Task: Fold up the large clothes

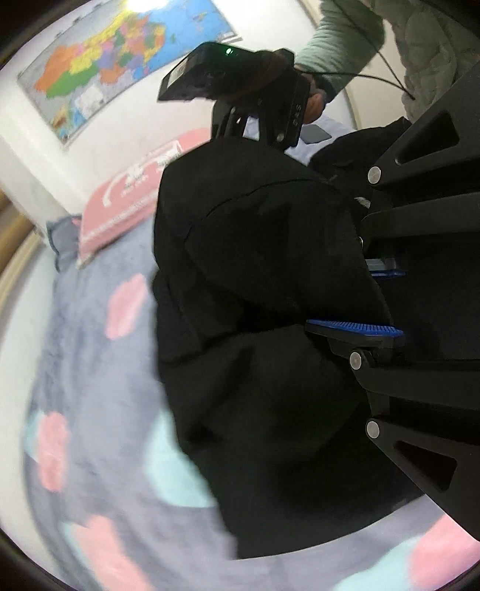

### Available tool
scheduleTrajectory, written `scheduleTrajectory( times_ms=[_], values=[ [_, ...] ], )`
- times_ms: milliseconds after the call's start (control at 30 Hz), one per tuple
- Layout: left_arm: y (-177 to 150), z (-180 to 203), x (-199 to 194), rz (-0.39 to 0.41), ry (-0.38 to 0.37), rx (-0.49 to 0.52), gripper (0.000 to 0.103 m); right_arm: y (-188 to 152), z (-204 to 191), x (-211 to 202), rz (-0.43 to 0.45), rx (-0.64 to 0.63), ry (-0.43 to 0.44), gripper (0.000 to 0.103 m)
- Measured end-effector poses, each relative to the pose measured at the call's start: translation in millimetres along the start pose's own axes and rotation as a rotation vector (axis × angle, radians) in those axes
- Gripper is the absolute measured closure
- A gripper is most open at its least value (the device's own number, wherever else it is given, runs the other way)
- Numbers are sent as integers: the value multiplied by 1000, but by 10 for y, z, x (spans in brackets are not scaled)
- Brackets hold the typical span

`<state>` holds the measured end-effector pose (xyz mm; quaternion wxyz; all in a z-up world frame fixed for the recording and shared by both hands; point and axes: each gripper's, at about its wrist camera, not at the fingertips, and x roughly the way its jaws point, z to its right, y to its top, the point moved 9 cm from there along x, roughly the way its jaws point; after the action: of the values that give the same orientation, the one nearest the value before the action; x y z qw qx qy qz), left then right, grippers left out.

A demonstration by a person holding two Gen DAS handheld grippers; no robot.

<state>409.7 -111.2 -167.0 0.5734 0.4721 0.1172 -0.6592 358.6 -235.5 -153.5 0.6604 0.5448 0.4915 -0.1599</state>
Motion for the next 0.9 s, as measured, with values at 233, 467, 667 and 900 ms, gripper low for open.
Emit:
scheduleTrajectory(
  times_ms=[233, 467, 667, 900],
  values=[
    [-454, -122, -230, 30, 2, -154, 81, -499, 179, -244, -71, 103, -11, 73],
    [-350, 135, -830, 124, 38, -77, 65, 238, 225, -796, 81, 154, 22, 57],
    [236, 269, -988, 239, -4, -67, 65, 981, 120, -550, 98, 229, 10, 53],
    [342, 30, -140, 117, 8, -178, 65, 369, -128, 238, -117, 277, 62, 53]
  ],
)
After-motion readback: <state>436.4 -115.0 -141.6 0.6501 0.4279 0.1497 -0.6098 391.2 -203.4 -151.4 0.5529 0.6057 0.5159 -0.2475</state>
